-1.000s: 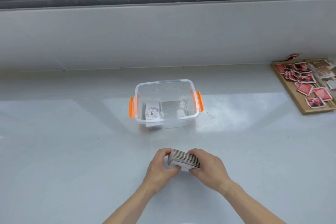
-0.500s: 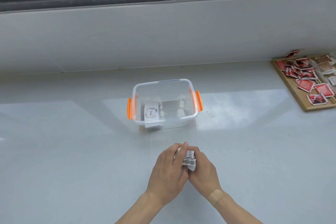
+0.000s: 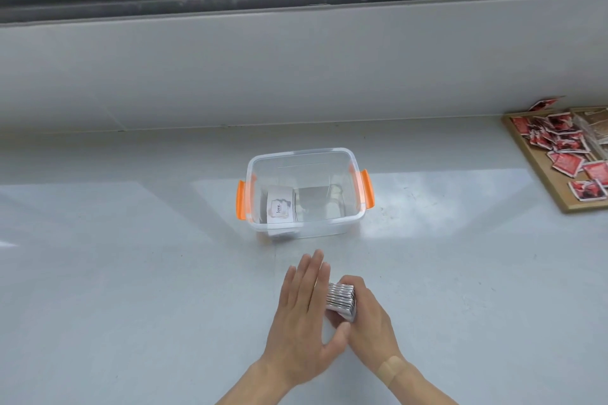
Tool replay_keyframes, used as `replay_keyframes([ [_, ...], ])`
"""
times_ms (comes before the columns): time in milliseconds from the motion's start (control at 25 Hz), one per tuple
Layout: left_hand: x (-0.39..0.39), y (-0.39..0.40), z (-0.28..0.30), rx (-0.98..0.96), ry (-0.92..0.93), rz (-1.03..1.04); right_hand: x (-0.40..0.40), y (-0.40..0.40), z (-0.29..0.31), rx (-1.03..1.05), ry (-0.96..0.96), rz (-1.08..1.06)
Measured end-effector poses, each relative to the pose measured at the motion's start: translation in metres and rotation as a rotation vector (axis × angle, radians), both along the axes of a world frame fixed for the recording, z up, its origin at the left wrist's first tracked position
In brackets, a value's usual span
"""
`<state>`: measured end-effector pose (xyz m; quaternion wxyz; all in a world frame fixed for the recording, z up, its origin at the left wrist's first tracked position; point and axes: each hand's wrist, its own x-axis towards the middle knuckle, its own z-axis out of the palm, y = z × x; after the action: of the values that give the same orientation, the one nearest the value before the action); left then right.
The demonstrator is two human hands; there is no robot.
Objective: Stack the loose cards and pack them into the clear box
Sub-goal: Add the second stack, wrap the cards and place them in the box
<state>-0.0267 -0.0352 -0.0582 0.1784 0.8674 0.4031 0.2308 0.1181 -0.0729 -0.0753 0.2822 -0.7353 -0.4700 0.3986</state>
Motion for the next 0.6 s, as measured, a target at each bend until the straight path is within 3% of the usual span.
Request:
replay_keyframes([
  [80, 0.004, -0.007, 0.003, 0.032, -0.033, -0.013, 0.000, -0.001, -0.001, 0.000, 0.000, 0.004],
  [240, 0.009, -0.014, 0.000, 0.021, 0.228, -0.161, -0.001, 0.002, -0.003, -0.011, -0.028, 0.006],
  [400, 0.008, -0.016, 0.002, 0.015, 0.145, -0.116, -0.001, 0.001, -0.005, -0.009, 0.006, -0.010],
  [600, 0.012, -0.013, 0.000, 0.032, 0.287, -0.164, 0.000, 0.003, -0.003, -0.016, -0.027, -0.006],
])
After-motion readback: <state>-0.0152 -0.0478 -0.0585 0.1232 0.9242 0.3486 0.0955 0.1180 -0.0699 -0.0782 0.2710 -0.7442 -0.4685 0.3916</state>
